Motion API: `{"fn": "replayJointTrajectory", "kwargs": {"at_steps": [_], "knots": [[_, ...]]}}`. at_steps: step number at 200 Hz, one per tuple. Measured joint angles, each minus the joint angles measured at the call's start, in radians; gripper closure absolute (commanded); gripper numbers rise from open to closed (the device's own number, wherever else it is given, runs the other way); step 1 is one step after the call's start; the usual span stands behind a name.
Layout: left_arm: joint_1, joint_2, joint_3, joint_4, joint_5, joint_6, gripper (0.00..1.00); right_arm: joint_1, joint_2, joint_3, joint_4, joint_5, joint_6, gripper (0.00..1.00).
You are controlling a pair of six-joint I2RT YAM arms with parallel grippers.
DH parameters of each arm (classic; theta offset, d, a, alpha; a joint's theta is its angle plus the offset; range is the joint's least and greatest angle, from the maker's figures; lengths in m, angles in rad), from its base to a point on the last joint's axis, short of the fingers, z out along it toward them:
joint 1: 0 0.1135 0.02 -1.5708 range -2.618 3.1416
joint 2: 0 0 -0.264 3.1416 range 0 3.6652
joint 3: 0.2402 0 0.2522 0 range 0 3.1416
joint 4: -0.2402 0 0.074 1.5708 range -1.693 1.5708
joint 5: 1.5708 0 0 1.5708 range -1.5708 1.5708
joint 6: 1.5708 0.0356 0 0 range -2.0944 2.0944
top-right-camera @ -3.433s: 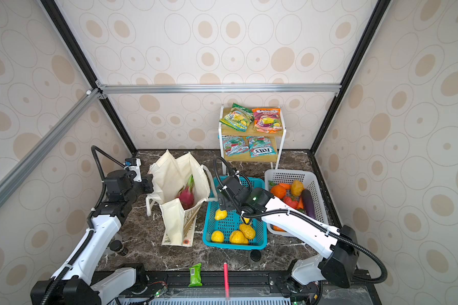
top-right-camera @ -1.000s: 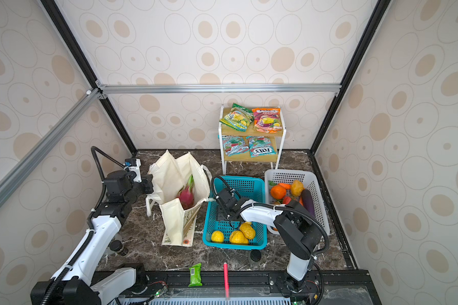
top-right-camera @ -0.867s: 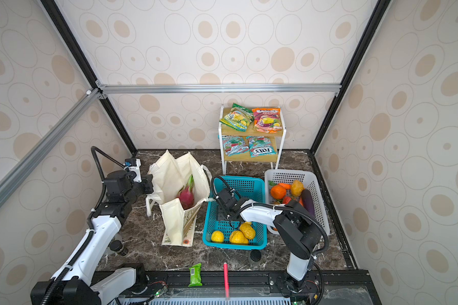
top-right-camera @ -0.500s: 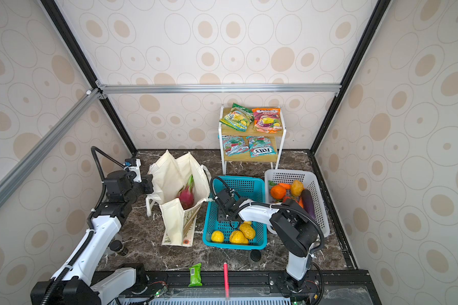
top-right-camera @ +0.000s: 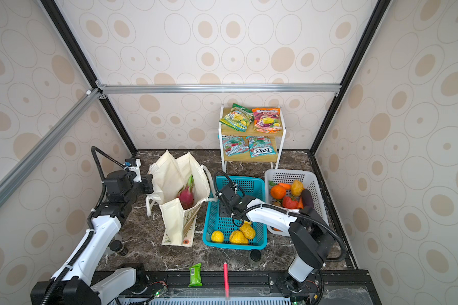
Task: Place the food into the grocery bag and tie it
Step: 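Close the right gripper on the yellow lemon and lift it, then carry the yellow lemon with the right gripper into the tote bag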
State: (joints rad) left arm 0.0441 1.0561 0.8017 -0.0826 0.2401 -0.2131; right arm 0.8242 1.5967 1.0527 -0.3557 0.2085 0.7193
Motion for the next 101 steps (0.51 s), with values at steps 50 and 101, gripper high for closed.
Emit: {"fn": "replayJointTrajectory", "kwargs": {"at_steps": [50,101], "knots": [[0.000,0.000,0.000,0.000,0.000,0.000,1.00,0.000,-0.046,0.140,-0.103,0.042,-0.095,0.41],[0.000,0.000,-0.001,0.000,0.000,0.000,1.00,0.000,-0.049,0.316,-0.162,0.073,-0.211,0.43]]}}
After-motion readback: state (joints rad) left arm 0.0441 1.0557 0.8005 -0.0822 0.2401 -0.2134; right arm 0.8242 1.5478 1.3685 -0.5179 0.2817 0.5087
